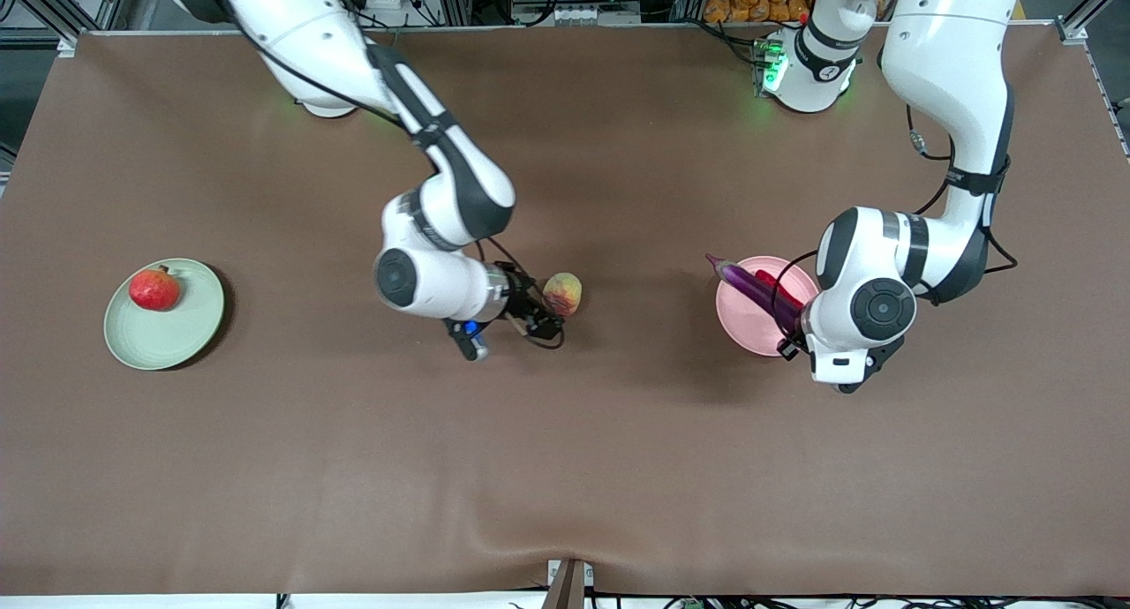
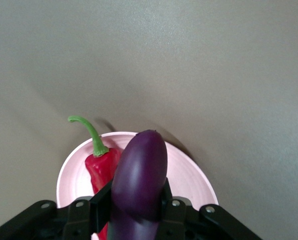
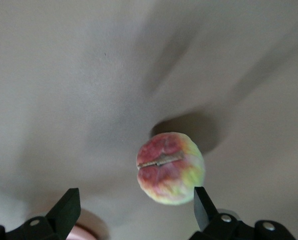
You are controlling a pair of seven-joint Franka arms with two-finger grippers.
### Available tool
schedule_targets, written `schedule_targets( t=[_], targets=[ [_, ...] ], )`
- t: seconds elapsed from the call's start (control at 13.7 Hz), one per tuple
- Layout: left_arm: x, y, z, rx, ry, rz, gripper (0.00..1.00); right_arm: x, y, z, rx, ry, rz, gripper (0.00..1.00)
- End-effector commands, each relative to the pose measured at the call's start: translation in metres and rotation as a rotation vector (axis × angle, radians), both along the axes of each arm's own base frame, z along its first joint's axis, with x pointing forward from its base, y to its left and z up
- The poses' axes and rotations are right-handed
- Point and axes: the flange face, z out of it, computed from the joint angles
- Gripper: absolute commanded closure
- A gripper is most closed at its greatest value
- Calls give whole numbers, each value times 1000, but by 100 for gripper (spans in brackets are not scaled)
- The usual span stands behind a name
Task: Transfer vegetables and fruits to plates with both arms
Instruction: 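Carry the eggplant with the left gripper while the right gripper reaches the peach, then grasp the peach with the right gripper while the left gripper lowers the eggplant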
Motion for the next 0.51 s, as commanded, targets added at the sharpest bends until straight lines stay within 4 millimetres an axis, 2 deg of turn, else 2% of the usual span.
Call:
schedule_targets(
  t=[0.0,0.15,0.22,0.44],
  targets=[
    [0,-3,-18,-9,-5,31,100,-16,17,-16,-13,-10,-5,0],
    [-1,-7,-30,-4,-3,28,100,-25,15,-30,-37,15,-4,0],
    [-1,-7,-32,-1,-4,32,100,-32,21,-37,-45,21,7,0],
    [-2,-2,-40,6,8,36,100,-37,22,-56,-70,27,19,0]
  ],
)
